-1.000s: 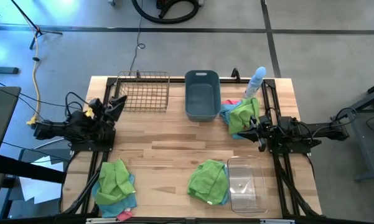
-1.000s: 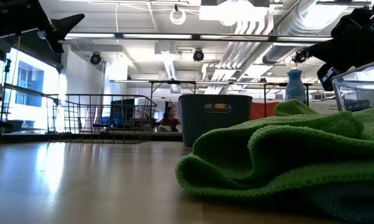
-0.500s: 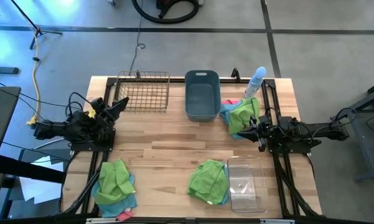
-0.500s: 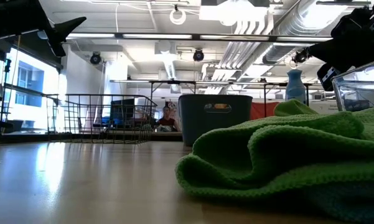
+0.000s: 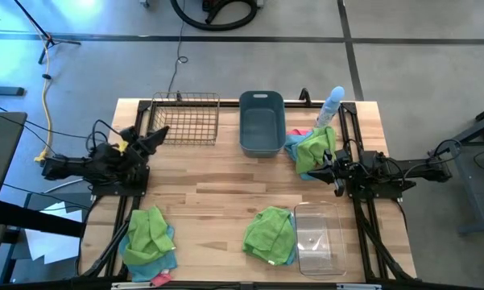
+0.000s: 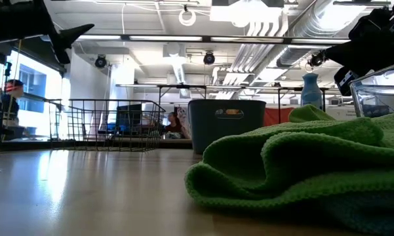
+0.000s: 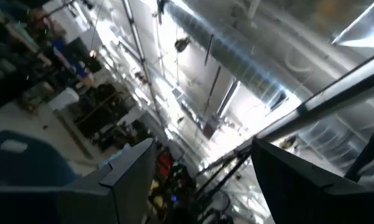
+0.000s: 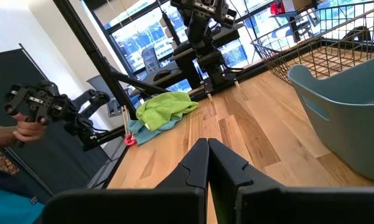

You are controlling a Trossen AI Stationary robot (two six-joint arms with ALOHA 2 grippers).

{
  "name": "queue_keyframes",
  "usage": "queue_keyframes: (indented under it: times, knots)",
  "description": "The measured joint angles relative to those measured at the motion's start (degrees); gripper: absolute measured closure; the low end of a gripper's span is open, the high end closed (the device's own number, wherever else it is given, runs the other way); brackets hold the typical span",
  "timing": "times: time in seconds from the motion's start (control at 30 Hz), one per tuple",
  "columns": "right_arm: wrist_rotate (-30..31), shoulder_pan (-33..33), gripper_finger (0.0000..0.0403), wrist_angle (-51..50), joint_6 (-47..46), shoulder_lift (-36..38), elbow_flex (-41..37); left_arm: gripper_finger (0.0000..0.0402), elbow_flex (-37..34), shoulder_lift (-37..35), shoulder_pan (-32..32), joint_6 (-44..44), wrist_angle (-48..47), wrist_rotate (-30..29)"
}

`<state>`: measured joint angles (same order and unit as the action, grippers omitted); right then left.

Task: Sort microfiber towel by color & place in baskets
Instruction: Put the bottom left green towel into the wire basket

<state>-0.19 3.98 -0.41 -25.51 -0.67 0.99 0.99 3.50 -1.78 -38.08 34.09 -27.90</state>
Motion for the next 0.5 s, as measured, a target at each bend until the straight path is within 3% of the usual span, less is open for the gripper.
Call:
queue_keyframes:
  times: [0.17, 0.5]
  knots:
    - [-0.01, 0.0, 0.0402, 0.0, 0.01, -0.01, 0.01, 0.0151, 9.23, 7.67, 0.0, 1.3, -11.14, 5.54]
    - [-0.02, -0.01, 0.0402, 0.01, 0.01, 0.0, 0.02, 0.0151, 43.9, 34.38, -0.05, 4.73, -64.61, 21.28]
